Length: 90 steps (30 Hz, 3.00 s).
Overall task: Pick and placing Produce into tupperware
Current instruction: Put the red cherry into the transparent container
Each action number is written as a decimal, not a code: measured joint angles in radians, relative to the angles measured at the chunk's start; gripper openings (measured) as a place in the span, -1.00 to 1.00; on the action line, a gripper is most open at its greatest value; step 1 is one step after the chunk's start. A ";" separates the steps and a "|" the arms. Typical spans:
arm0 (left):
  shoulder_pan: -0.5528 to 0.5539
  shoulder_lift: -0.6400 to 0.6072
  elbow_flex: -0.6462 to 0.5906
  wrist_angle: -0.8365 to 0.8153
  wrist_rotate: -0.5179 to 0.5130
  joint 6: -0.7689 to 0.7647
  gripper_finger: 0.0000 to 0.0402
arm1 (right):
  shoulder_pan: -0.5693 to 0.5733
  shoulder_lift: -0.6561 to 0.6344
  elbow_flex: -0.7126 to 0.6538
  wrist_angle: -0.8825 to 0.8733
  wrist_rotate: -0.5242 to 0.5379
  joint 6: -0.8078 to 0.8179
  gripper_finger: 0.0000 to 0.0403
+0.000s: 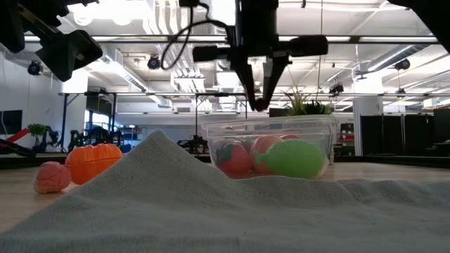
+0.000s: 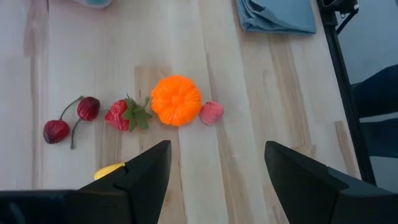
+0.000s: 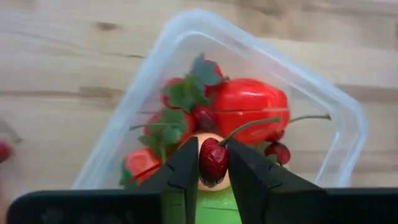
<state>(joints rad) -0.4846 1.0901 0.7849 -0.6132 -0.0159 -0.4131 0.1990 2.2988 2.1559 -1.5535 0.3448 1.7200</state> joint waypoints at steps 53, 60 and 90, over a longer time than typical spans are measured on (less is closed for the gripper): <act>0.399 0.325 0.056 -0.063 0.096 0.578 0.22 | 0.214 -0.467 0.008 0.022 0.087 -0.578 0.03; 0.445 0.270 0.122 -0.064 0.094 0.513 0.22 | 0.169 -0.689 -0.165 0.156 0.045 -0.807 0.03; 0.492 0.174 0.179 -0.048 0.082 0.372 0.22 | -0.200 -1.698 -1.446 1.143 -0.226 -0.780 0.03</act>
<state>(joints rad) 0.0071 1.2644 0.9642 -0.6614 0.0664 -0.0409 -0.0007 0.6009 0.7096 -0.4109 0.1187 0.9405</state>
